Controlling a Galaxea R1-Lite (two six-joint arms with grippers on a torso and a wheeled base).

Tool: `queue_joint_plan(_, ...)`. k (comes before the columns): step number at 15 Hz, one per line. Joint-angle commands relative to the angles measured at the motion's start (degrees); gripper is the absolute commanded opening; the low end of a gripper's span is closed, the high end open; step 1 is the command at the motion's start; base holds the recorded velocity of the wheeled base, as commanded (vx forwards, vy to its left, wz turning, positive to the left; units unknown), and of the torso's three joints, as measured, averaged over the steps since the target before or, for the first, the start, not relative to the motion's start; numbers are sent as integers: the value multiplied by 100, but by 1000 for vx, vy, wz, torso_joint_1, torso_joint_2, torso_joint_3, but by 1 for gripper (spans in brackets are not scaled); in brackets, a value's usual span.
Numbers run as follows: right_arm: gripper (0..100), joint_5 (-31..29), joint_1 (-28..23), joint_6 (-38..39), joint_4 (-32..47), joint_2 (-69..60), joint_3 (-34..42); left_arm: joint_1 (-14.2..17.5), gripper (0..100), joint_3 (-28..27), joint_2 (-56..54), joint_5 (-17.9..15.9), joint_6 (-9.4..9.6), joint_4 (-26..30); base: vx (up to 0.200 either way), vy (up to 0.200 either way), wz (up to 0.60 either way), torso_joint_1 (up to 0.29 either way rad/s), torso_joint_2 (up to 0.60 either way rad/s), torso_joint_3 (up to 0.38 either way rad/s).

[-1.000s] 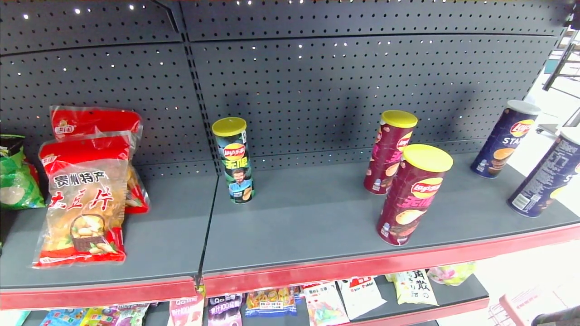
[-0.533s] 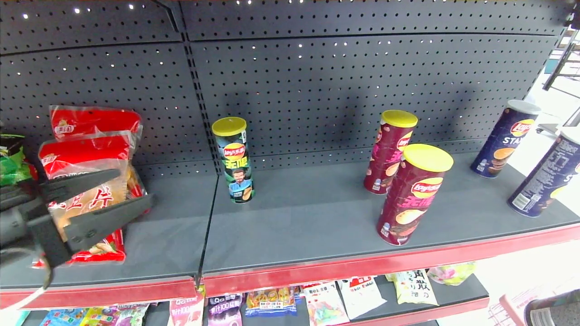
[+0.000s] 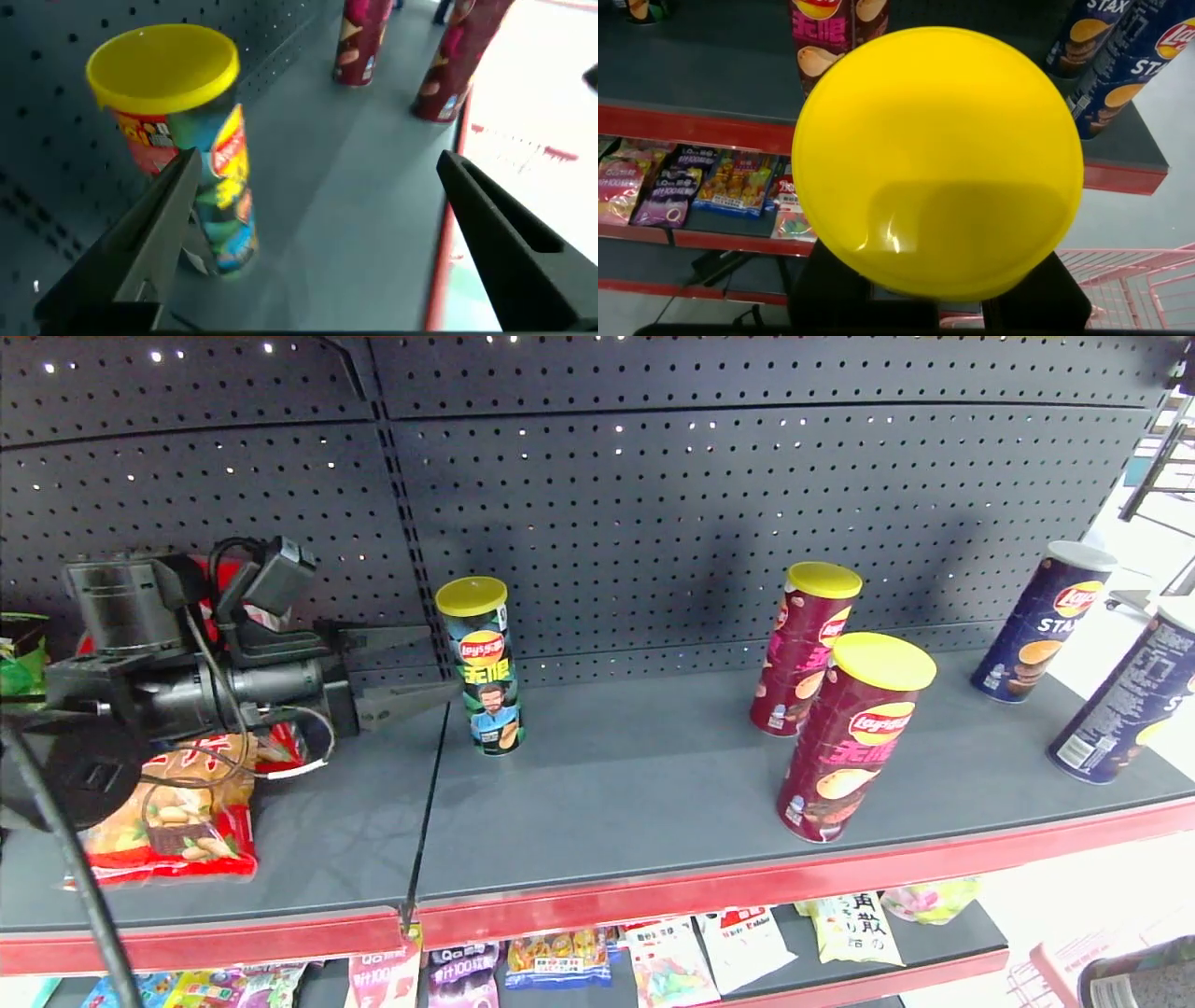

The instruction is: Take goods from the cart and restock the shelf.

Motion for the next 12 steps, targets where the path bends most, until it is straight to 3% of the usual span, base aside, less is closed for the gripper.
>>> queue_joint_plan(1, 0, 1, 2, 7, -2, 24, 7, 89, 100, -332, 644, -103, 233, 0, 0, 0, 0, 0, 0, 0)
queue_joint_plan(12, 0, 1, 2, 7, -10, 120, 7, 141, 100, -1475, 1488, -226, 277, -9, 0, 0, 0, 0, 0, 0)
